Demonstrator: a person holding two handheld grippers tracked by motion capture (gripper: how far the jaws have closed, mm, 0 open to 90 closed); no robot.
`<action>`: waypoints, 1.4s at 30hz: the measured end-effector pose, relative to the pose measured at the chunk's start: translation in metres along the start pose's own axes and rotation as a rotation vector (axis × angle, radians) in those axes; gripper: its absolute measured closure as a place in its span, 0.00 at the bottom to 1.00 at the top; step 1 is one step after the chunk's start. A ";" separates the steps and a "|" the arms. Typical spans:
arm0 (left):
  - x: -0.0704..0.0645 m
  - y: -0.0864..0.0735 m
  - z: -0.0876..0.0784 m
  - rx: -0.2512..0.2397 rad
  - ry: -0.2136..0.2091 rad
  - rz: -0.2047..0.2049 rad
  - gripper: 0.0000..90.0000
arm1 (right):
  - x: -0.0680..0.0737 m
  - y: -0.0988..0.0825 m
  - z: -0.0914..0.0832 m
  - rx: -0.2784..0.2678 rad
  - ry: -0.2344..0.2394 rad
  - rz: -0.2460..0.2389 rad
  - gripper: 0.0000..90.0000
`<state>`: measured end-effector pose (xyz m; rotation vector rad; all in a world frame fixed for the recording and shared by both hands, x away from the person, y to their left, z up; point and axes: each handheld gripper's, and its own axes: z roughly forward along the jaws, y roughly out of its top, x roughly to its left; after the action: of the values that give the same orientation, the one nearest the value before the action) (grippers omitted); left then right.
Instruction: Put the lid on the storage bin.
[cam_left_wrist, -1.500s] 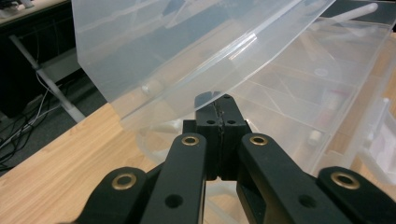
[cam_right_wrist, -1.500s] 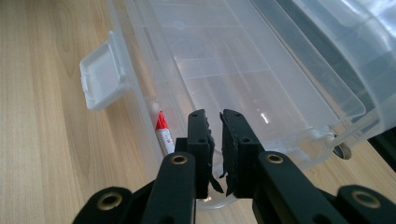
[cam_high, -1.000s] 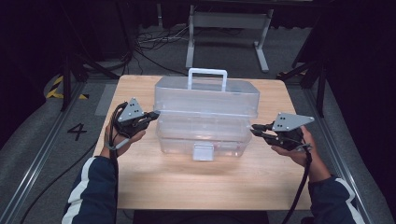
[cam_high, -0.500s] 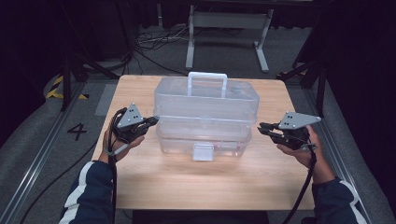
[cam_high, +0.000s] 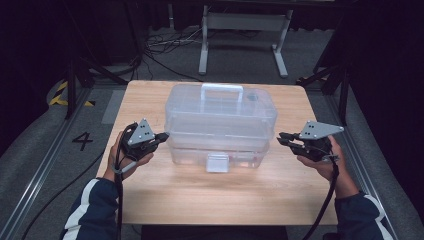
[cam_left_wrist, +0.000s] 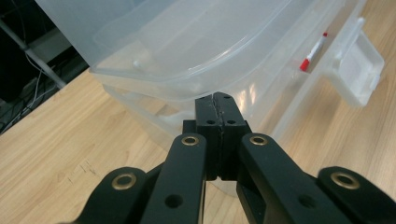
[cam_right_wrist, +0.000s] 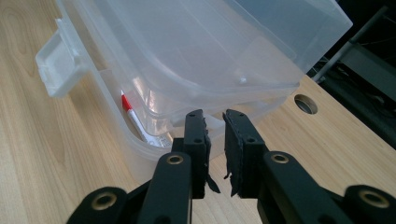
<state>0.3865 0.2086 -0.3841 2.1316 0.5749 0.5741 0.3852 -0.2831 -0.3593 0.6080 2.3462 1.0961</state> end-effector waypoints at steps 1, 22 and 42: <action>-0.001 -0.001 0.000 0.005 -0.003 -0.001 1.00 | 0.000 0.000 0.001 0.002 0.002 0.000 0.89; -0.010 -0.013 0.008 0.086 -0.024 -0.001 1.00 | 0.004 -0.003 0.014 0.029 0.033 -0.004 0.88; -0.011 -0.025 0.008 0.113 -0.028 -0.021 1.00 | 0.007 -0.007 0.025 0.067 -0.005 0.007 0.92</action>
<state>0.3775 0.2108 -0.4109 2.2330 0.6267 0.5097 0.3934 -0.2691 -0.3809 0.6429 2.3860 1.0215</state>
